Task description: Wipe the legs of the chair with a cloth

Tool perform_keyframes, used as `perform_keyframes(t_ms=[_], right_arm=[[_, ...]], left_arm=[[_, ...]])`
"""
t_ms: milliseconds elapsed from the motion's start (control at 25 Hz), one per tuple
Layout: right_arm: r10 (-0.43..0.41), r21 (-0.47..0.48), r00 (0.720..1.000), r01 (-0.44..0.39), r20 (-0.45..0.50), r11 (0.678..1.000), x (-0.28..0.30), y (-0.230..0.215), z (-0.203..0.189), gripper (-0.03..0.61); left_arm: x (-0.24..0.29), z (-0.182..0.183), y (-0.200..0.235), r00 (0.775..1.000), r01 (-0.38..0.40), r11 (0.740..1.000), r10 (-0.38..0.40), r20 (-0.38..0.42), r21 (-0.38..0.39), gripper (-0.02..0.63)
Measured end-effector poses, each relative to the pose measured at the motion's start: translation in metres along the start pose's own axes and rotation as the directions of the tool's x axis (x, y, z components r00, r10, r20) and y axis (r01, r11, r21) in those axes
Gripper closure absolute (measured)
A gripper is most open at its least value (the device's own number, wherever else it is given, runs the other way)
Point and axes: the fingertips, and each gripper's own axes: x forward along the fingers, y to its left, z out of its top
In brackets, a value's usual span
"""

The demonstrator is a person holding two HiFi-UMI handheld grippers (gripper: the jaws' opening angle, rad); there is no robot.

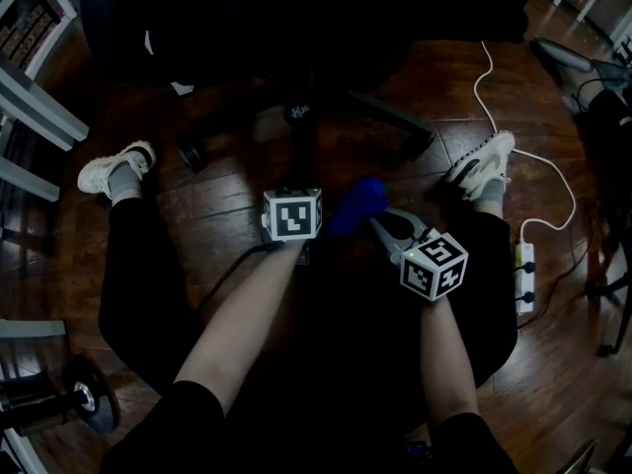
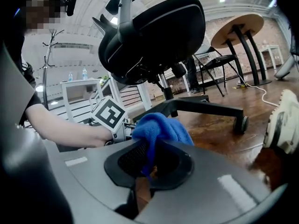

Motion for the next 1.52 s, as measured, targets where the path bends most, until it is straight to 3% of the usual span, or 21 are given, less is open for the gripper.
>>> perform_keyframes(t_ms=[240,400,560,800,960,1040,1160,1280,1400,1520], right_arm=[[0.020,-0.020,1.000,-0.020,-0.023,1.000,0.010,0.012,-0.006,0.538],[0.043,0.008,0.999,-0.043,-0.011,0.999,0.027,0.020,-0.002,0.538],[0.036,-0.030,0.999,-0.036,0.006,0.999,0.060,0.037,0.012,0.538],[-0.094,-0.062,0.995,0.092,-0.030,0.994,0.119,0.048,0.018,0.538],[-0.100,-0.106,0.993,0.094,-0.060,0.990,0.164,0.064,0.030,0.538],[-0.121,-0.117,0.991,0.114,-0.056,0.987,0.188,0.067,0.040,0.538],[-0.242,-0.012,0.969,0.242,-0.052,0.970,0.204,0.040,0.046,0.538],[-0.330,0.119,0.942,0.335,-0.061,0.935,0.199,0.009,0.040,0.538],[-0.376,0.177,0.925,0.380,-0.056,0.908,0.182,-0.009,0.033,0.539],[-0.392,0.208,0.918,0.395,-0.056,0.895,0.161,-0.014,0.023,0.540]], left_arm=[[-0.011,-0.008,0.026,0.998,0.068,0.997,-0.067,-0.013,0.047,0.437],[-0.023,-0.012,0.061,0.995,0.100,0.991,-0.100,-0.012,0.091,0.453],[-0.036,-0.018,0.103,0.990,0.137,0.980,-0.135,-0.027,0.141,0.463],[-0.050,-0.025,0.167,0.997,0.054,0.974,-0.042,-0.060,0.220,0.471],[-0.059,-0.030,0.185,0.999,0.028,0.983,-0.020,-0.046,0.182,0.480],[-0.067,-0.032,0.186,0.999,0.014,0.979,-0.005,-0.046,0.205,0.479],[-0.099,-0.012,0.181,0.994,-0.090,0.947,0.069,0.080,0.307,0.479],[-0.132,0.004,0.164,0.966,-0.186,0.911,0.100,0.240,0.367,0.479],[-0.141,0.004,0.133,0.958,-0.101,0.947,0.010,0.286,0.304,0.479],[-0.131,-0.003,0.105,0.961,0.009,0.970,-0.076,0.267,0.242,0.479]])
